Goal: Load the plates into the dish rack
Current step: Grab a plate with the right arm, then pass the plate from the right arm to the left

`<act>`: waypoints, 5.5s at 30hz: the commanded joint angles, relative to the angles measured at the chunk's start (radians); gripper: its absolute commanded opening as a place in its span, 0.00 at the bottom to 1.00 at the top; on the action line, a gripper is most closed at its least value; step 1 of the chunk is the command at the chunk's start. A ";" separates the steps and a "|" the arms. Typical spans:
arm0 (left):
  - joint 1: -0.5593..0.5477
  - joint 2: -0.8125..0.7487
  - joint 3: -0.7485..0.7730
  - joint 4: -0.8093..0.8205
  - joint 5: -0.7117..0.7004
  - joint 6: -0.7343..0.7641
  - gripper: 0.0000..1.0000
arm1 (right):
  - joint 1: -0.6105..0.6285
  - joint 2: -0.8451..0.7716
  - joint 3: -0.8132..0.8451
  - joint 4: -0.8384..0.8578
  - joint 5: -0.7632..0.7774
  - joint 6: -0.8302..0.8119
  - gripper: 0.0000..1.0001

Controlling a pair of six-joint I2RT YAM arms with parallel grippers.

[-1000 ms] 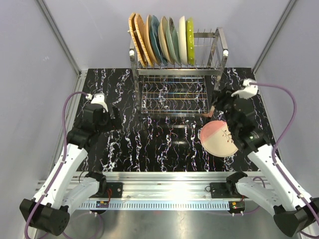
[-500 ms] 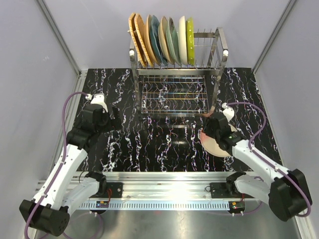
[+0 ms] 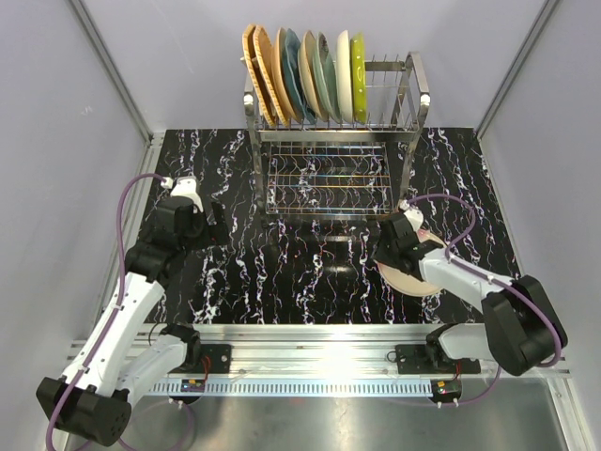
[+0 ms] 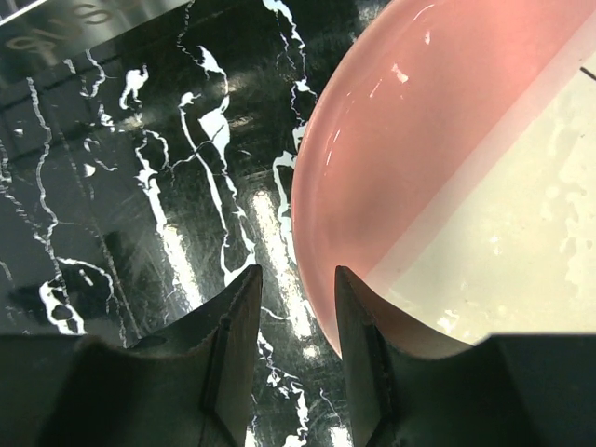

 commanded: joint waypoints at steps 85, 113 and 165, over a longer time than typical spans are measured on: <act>-0.238 0.168 -0.255 0.355 0.221 -0.348 0.99 | 0.705 0.339 0.375 -0.242 0.341 0.002 0.46; -0.161 0.221 -0.258 0.393 0.346 -0.379 0.99 | 0.759 0.569 0.499 -0.444 0.508 0.024 0.00; -0.417 0.658 -0.268 1.040 0.635 -0.793 0.78 | 0.945 0.178 0.424 -0.115 0.478 -0.033 0.00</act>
